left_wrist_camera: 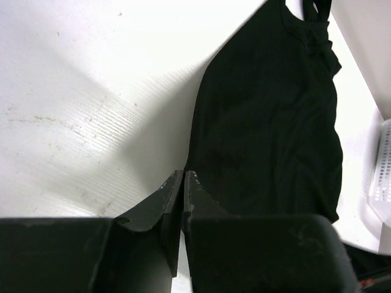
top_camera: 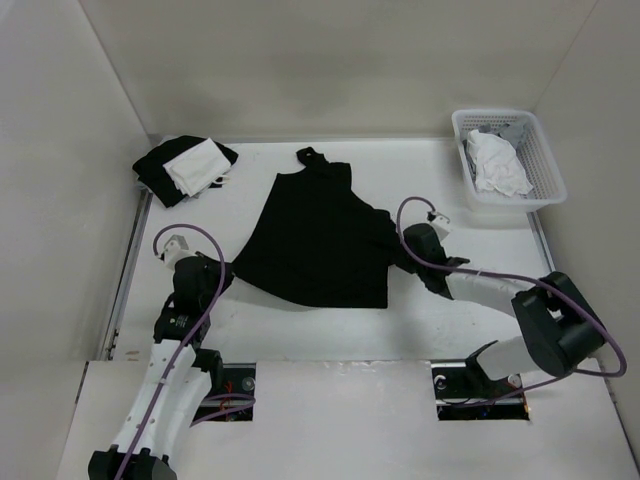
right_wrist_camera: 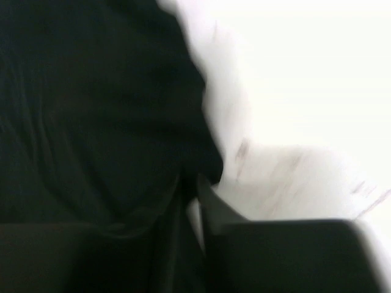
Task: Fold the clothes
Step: Flatten the tank top out
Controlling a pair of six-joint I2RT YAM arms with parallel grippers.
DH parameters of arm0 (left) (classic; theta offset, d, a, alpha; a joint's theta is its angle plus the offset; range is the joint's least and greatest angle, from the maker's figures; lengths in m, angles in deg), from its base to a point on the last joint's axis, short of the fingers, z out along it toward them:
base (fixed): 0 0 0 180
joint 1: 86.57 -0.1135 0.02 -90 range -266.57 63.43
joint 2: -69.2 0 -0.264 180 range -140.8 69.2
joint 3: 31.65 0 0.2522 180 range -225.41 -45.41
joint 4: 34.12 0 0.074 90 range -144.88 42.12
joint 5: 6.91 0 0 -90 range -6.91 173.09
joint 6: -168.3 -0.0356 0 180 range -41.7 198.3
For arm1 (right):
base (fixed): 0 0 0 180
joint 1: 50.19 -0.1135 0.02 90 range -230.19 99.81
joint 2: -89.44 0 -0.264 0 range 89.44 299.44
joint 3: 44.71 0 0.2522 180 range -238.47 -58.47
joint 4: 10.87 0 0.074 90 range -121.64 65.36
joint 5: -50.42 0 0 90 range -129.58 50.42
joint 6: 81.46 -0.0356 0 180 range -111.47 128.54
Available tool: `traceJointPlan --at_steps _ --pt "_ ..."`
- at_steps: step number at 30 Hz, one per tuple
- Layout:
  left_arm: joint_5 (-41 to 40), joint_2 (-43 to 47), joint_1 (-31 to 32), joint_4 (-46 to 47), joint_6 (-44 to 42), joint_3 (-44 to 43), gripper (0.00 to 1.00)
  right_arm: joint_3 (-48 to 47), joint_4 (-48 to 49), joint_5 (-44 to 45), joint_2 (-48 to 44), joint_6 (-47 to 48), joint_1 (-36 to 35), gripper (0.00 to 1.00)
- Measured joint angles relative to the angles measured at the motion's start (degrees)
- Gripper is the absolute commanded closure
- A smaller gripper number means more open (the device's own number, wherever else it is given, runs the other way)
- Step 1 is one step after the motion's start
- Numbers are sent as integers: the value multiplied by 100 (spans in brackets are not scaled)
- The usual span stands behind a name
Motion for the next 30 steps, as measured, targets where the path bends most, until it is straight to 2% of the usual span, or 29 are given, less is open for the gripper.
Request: traceJointPlan --at_steps 1,3,6,10,15,20,22,30 --pt "4 9 11 4 0 17 98 -48 37 52 -28 114 120 53" --pt "15 33 22 -2 2 87 97 -31 42 87 -251 302 293 46" --pt "26 57 28 -20 13 192 97 337 26 70 -949 328 190 47" --pt "26 11 57 2 33 249 97 1150 -195 -33 -1976 -57 -337 51" --pt "31 -125 144 70 37 254 97 1633 -699 -243 -2459 -654 -1158 48" --pt "44 -118 170 90 39 254 97 1652 -730 -448 -2411 -986 -1432 55" --pt "44 -87 170 90 39 254 97 1657 -704 -492 -2267 -1060 -1432 60" --pt "46 -22 170 90 42 254 97 1692 -378 -610 -1950 -1298 -1432 70"
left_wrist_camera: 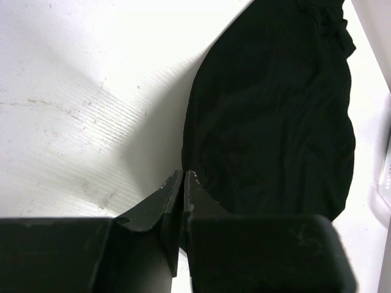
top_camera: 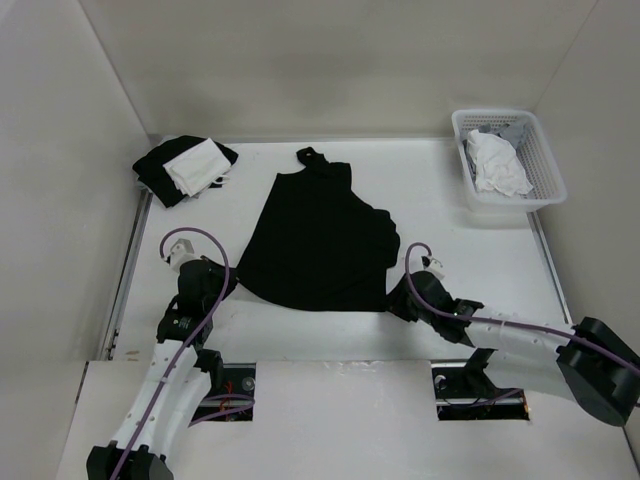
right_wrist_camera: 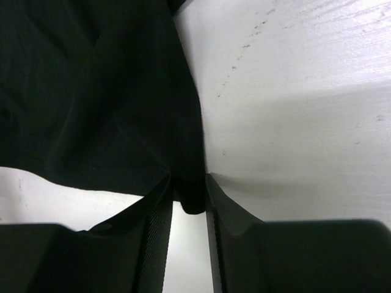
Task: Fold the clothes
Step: Flatten the tank top out
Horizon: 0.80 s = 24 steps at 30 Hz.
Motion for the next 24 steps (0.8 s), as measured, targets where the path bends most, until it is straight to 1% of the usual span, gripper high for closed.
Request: traceJointPlan --at_steps 4,5,6,8,9,11,13,16,18,20,22,24 --pt "0 -2 9 0 0 0 97 15 -4 -17 -2 -96 0 71" --pt "0 -4 9 2 0 0 97 24 -7 -22 -9 -116 -4 73" --pt "0 -4 9 2 0 0 97 42 -2 -22 -20 -131 -7 78" --pt "0 -7 9 2 2 0 97 87 -7 -24 -52 -168 -26 90" --pt "0 -17 11 2 2 0 97 109 -15 -24 -57 -192 -37 94" --pt "0 -37 22 9 17 0 98 111 -57 -9 -85 -208 -39 97" --pt "0 -39 33 9 37 -4 99 107 -144 74 -278 -164 -52 98" --pt "-4 -7 61 -42 85 -173 100 -92 -664 323 -1062 92 -142 99" --pt "-35 68 85 -98 131 -511 100 -560 -1220 590 -1733 378 -249 99" --pt "-138 175 136 -70 216 -1049 100 -1327 -1716 920 -2258 717 -407 99" --pt "-295 223 245 61 286 -1681 100 -2315 -2116 1296 -2546 1117 -597 99" --pt "-492 203 431 330 308 -2404 100 -3410 -2343 1744 -2640 1613 -844 99"
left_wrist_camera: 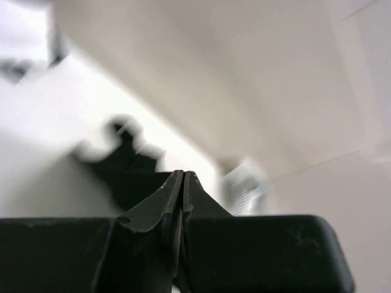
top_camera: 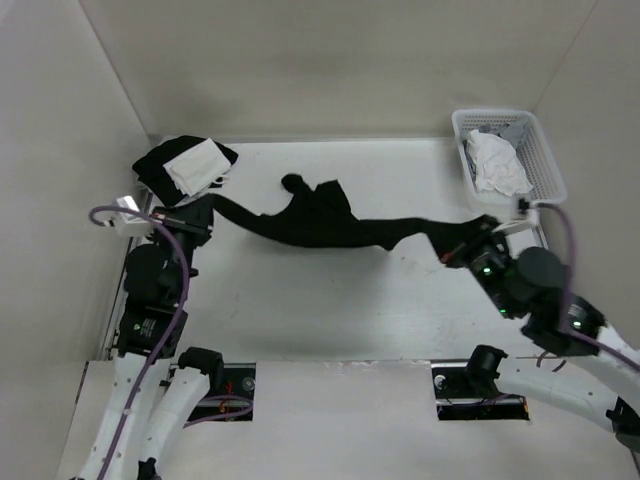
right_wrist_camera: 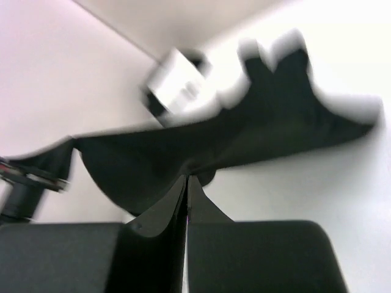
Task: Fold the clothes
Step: Flatten the tank top out
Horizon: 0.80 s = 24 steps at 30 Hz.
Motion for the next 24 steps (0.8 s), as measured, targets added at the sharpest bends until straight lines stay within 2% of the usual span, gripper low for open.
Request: traceJointPlan --at_steps 4,8,14,16,18,21,24 --pt "-444 -42 295 535 -142 -1287 100 -1871 -153 815 142 1054 -509 98" --pt "-820 -98 319 944 -450 -2396 100 -3458 -37 1353 599 2133 -966 98" --pt "-1016 -424 260 1368 -804 -3515 100 -5001 332 1596 1434 3504 -1423 98" --pt "-1034 -647 232 1478 -896 -3727 100 -5307 437 1528 1757 3803 -1191 98" --pt "-1034 -931 234 1622 -968 -3814 100 -5425 496 1296 2048 3917 -669 98" --pt "-1036 -1429 302 1810 -1019 -3593 100 -5379 483 612 2476 3757 542 98" --pt "-1056 -2105 267 1873 -1027 -3158 100 -5152 490 -455 3027 3289 1912 98"
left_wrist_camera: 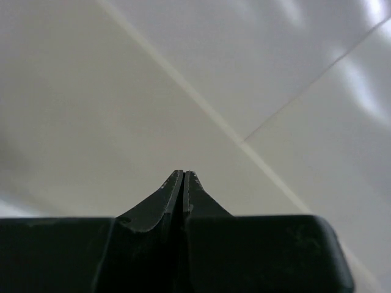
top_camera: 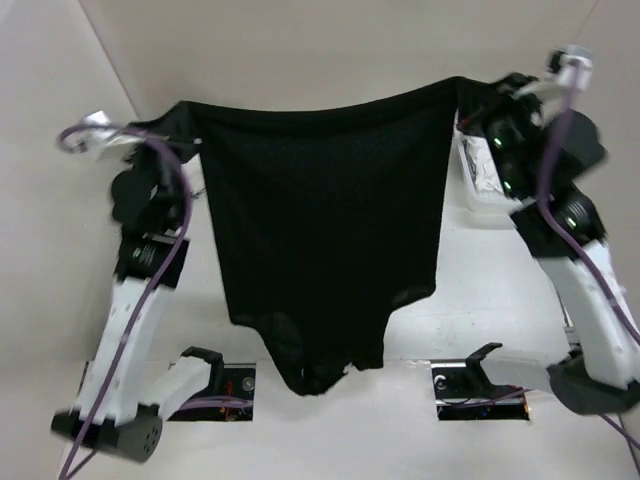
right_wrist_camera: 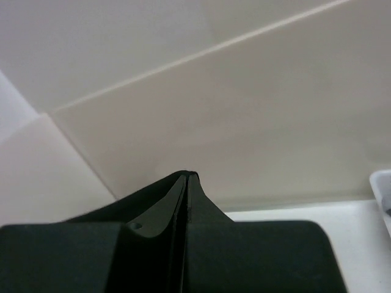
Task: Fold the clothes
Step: Flatten the tank top out
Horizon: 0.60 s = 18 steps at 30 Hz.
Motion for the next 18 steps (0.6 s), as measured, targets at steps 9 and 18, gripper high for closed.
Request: traceJointPlan --at_steps 9,18 --pt "81 -2583 -389 -446 4 -293 100 -970 -343 -2048 2973 -929 1847 98" --pt "225 -2739 -531 -402 -153 -1659 99 -4050 -1349 -2643 4321 -1189 2225 98"
